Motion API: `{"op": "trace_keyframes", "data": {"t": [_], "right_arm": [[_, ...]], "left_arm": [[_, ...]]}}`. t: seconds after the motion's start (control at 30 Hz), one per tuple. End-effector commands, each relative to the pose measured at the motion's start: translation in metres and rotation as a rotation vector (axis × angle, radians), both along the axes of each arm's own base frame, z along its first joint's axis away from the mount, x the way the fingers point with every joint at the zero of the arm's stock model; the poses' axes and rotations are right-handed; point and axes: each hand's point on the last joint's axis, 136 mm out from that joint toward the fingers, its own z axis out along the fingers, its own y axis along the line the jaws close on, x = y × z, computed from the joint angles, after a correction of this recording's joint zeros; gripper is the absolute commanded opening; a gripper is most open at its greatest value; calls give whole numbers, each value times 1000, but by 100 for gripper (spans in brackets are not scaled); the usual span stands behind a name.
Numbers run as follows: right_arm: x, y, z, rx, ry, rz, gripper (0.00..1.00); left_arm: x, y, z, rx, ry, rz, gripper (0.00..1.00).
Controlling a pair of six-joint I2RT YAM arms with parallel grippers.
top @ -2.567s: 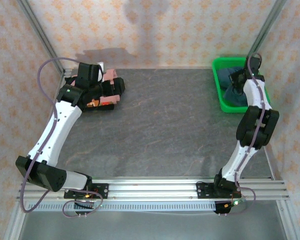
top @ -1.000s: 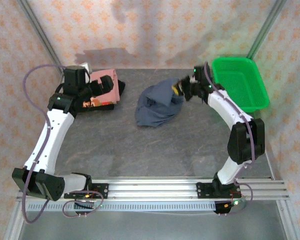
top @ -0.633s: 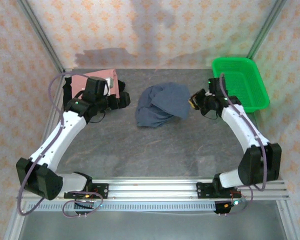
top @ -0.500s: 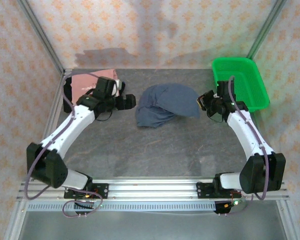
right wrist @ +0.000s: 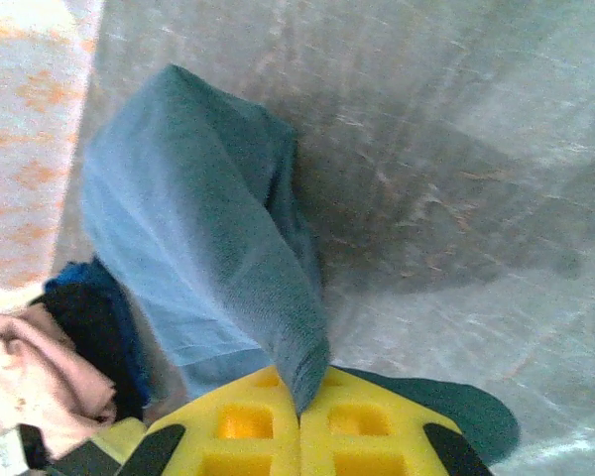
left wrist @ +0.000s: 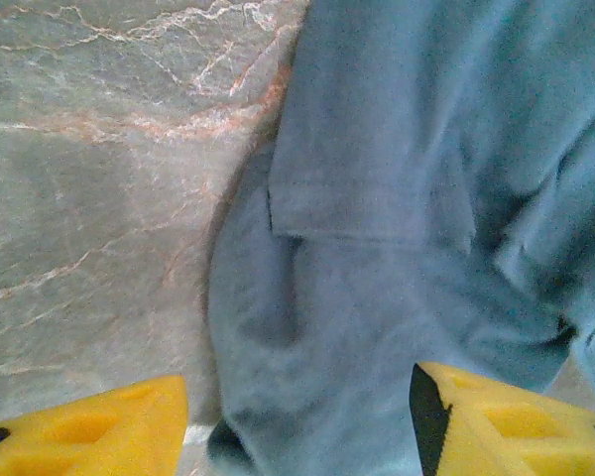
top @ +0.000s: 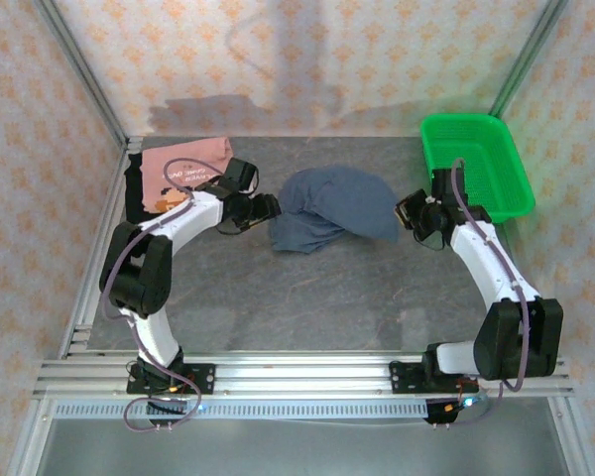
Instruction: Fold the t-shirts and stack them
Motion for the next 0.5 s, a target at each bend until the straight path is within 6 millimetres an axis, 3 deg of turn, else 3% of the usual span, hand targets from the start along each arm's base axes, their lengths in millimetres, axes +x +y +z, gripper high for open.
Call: {"op": "trace_keyframes", "data": {"t": [0.0, 0.13, 0.17, 0.27, 0.47], "right_arm": [[-23, -13, -11, -71, 47, 6, 0], [-45, -27, -28, -133, 113, -12, 0], [-51, -29, -33, -143, 131, -14, 0], [-63, -34, -44, -171, 169, -13, 0], [-85, -40, -70, -220, 252, 8, 0]], "left_arm": [[27, -7, 6, -121, -25, 125, 61], [41, -15, 2, -185, -31, 173, 61], [43, -17, -12, -191, -7, 187, 60], [48, -19, -20, -216, 6, 221, 58], [61, -24, -18, -271, -18, 260, 57]]}}
